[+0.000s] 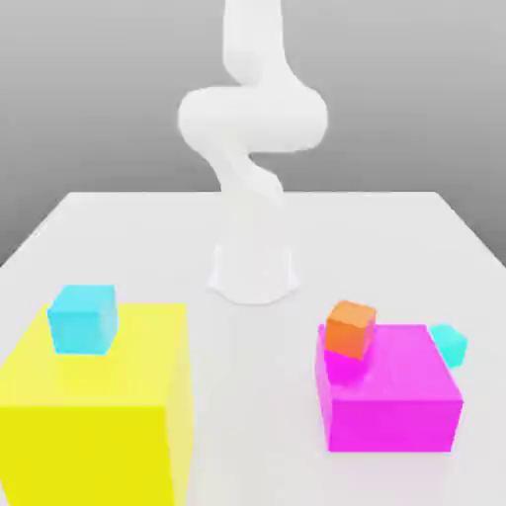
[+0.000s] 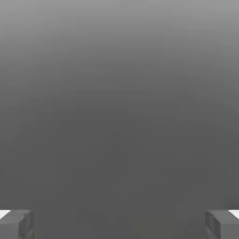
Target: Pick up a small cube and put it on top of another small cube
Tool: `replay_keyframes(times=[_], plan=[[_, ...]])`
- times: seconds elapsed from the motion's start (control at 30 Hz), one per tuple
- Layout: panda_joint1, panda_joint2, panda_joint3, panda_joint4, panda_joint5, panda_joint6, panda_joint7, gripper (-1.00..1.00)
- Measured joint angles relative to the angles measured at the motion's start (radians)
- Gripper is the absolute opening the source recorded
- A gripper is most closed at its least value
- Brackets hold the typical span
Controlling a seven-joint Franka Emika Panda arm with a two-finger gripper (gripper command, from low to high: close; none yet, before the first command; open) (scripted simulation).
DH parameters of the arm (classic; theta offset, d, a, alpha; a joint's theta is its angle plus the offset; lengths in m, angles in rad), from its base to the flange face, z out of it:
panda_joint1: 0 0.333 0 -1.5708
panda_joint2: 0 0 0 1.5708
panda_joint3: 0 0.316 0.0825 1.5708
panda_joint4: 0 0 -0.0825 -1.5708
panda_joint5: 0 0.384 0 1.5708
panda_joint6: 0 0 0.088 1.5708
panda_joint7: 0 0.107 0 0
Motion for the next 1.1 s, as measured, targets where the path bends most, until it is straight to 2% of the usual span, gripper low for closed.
replay_keyframes(times=[0.4,0.7,0.8,0.97,1.0,1.1], plan=[[0.321,0.458,0.147,-0.252,-0.089,0.278,-0.512,0.00],[0.543,0.769,0.278,-0.425,-0.052,0.483,-0.933,0.00],[0.560,0.857,0.248,-0.419,-0.116,0.550,-0.907,0.00],[0.671,1.000,0.108,-0.392,-0.236,0.661,-0.822,0.00],[0.694,1.020,0.082,-0.388,-0.249,0.678,-0.812,-1.00],[0.694,1.020,0.083,-0.388,-0.250,0.677,-0.811,-1.00]])
